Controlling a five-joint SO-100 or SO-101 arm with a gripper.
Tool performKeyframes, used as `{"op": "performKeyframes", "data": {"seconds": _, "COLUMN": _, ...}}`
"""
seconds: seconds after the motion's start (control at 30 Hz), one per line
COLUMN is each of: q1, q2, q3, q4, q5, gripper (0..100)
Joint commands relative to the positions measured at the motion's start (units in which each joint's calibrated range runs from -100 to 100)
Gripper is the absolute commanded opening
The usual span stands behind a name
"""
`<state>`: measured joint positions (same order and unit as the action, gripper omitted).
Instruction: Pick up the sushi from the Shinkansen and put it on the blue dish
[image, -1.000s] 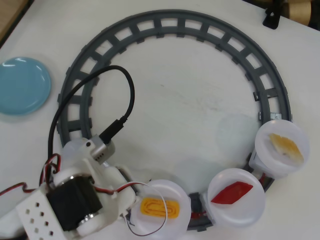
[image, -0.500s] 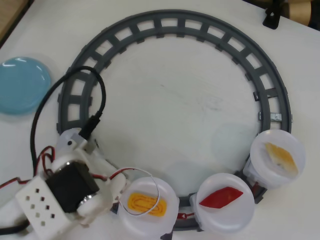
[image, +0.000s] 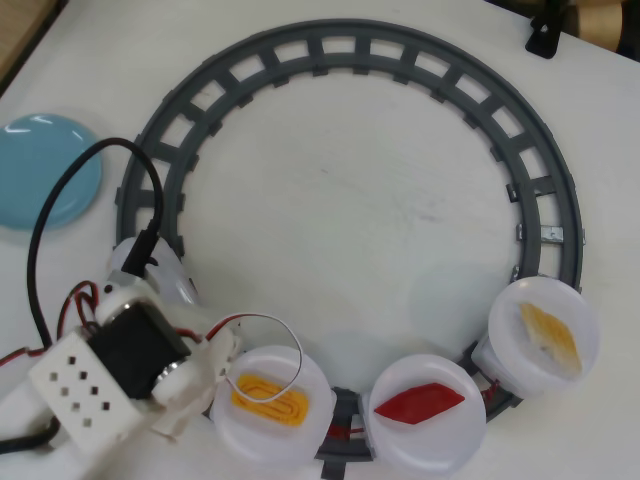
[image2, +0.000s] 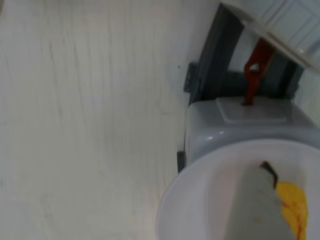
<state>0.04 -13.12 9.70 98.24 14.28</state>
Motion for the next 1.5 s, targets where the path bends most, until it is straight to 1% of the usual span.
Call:
{"op": "performKeyframes", "data": {"seconds": 0.0, "q1": 0.75, "q2": -0.28, "q3": 0.04, "q4": 0.32, "q5": 0.1, "gripper": 31}}
{"op": "performKeyframes", "data": {"seconds": 0.4, "q1": 2.51, "q2": -0.2, "q3": 2.29, "q4": -1.12, "q5": -0.21, "gripper": 31}}
{"op": "performKeyframes", "data": {"seconds": 0.57, "q1": 0.93, "q2": -0.2, "q3": 6.26, "q4": -4.86, "q5": -1.2, "gripper": 31}}
{"op": "performKeyframes", "data": {"seconds": 0.7, "q1": -0.83, "q2": -0.2, "q3": 7.34, "q4": -5.28, "q5": -1.26, "gripper": 31}}
{"op": "performKeyframes", "data": {"seconds": 0.93, "q1": -1.19, "q2": -0.2, "q3": 8.07, "q4": -5.54, "q5": -1.2, "gripper": 31}}
{"op": "performKeyframes", "data": {"seconds": 1.13, "q1": -1.19, "q2": -0.2, "q3": 12.21, "q4": -9.36, "q5": -1.94, "gripper": 31}}
{"op": "performKeyframes", "data": {"seconds": 1.27, "q1": -1.89, "q2": -0.2, "q3": 12.57, "q4": -9.62, "q5": -2.09, "gripper": 31}}
{"op": "performKeyframes", "data": {"seconds": 1.33, "q1": -2.77, "q2": -0.2, "q3": 12.57, "q4": -9.53, "q5": -2.14, "gripper": 28}}
{"op": "performKeyframes", "data": {"seconds": 1.47, "q1": -4.79, "q2": -0.2, "q3": 12.39, "q4": -9.62, "q5": -3.14, "gripper": 15}}
